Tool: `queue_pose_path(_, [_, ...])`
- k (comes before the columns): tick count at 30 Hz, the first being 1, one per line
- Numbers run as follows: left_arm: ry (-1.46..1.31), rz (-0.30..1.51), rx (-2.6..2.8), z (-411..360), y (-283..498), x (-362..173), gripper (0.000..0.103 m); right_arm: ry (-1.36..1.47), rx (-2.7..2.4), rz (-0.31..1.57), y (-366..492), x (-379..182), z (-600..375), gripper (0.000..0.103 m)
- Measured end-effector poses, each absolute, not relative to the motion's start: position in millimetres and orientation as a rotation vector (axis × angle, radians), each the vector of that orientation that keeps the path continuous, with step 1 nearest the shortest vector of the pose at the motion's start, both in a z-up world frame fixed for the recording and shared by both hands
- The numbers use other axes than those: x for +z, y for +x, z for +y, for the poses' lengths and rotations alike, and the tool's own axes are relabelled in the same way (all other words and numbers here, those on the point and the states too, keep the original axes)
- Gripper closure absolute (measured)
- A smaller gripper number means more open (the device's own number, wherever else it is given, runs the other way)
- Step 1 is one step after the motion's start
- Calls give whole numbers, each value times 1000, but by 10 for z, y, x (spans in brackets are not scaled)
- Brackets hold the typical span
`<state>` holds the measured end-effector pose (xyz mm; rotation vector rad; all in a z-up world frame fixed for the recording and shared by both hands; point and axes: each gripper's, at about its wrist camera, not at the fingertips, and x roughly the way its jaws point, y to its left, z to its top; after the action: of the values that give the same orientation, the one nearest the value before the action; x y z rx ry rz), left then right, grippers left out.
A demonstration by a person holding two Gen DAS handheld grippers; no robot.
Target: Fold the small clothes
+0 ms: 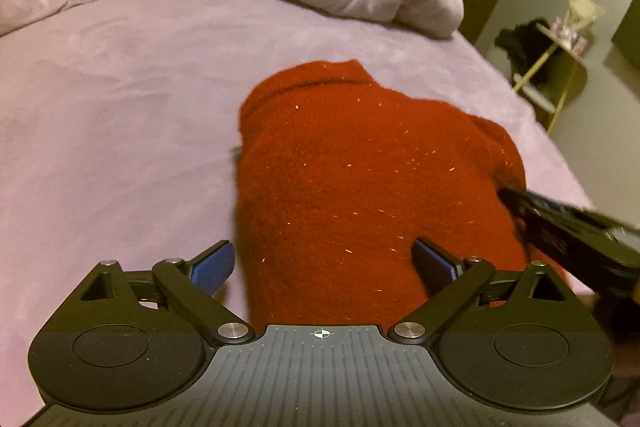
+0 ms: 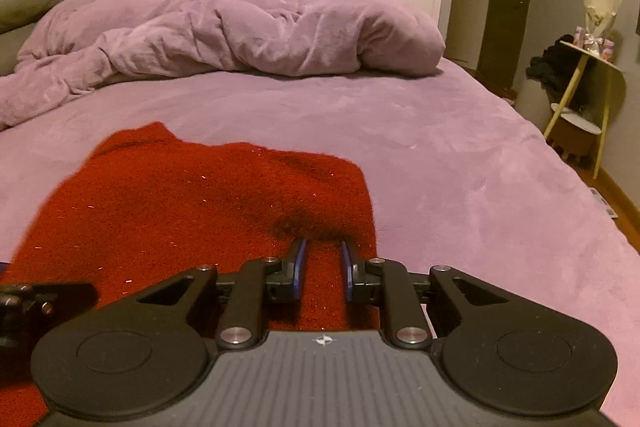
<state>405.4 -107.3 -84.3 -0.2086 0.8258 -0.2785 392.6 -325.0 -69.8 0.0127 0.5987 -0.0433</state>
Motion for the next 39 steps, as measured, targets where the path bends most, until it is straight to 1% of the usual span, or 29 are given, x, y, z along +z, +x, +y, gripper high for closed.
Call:
queue_pose_path(3, [-273,790,-294,-785,3740,-747,6,107,69,546,3316,-524,-3163,82])
queue_pose_path(6, [-297,801,-287,-625,3584,-734,6,131,203,537,2817,-565,-2947,82])
queue_pose_path(8, [-299,811,-273,-584,3551,-728,6,111,252,580,2724,-693,-2806,82])
queue_pose_path(10, [-276,838,-266,-586,3542,-731,6,34,223,618,2741,-851,-2711,84])
queue_pose_path(13, [-232,866,-249,-612,3559,-741,7,36,229,637,2832,-1110,-2767,85])
queue_pose_path(15, [-250,878,-268,-570,3540,-760,7,45,245,646,2838,-1014,-2791,85])
queue_pose_path(16, [-277,878,-288,-528,3552,-757,7,79,260,648,2819,-909,-2851,83])
queue_pose_path(18, [-322,865,-323,-453,3568,-761,7,173,263,604,2726,-710,-3056,62])
queue_pose_path(19, [-345,855,-339,-423,3608,-763,7,221,236,563,2658,-624,-3208,28])
queue_pose_path(20, [-364,853,-345,-402,3665,-775,7,270,202,528,2637,-565,-3368,8])
queue_pose_path(21, [-374,855,-347,-413,3709,-792,7,329,186,522,2670,-542,-3542,8])
queue_pose_path(22, [-396,858,-364,-413,3773,-817,6,401,193,554,2766,-568,-3720,8])
queue_pose_path(25, [-470,883,-408,-437,3945,-886,6,595,241,693,3103,-818,-4118,8])
queue_pose_path(27, [-488,899,-419,-480,4048,-922,6,675,265,752,3304,-978,-4265,8])
queue_pose_path(29, [-498,906,-441,-528,4149,-976,10,760,292,796,3445,-1147,-4356,10])
queue_pose_path(31, [-521,922,-463,-574,4262,-1043,14,858,319,827,3569,-1300,-4407,15])
queue_pose_path(32, [-536,928,-470,-585,4294,-1072,17,880,329,826,3597,-1372,-4397,20])
queue_pose_path(33, [-544,932,-471,-606,4327,-1096,17,896,342,823,3625,-1418,-4362,23])
queue_pose_path(34, [-533,926,-474,-628,4348,-1111,18,915,356,823,3656,-1454,-4349,29])
queue_pose_path(35, [-517,920,-478,-648,4355,-1117,20,931,358,830,3684,-1506,-4327,33])
queue_pose_path(36, [-508,915,-483,-659,4358,-1119,21,935,360,837,3702,-1538,-4310,35])
queue_pose_path(39, [-518,908,-491,-640,4359,-1115,29,950,374,829,3703,-1578,-4271,39])
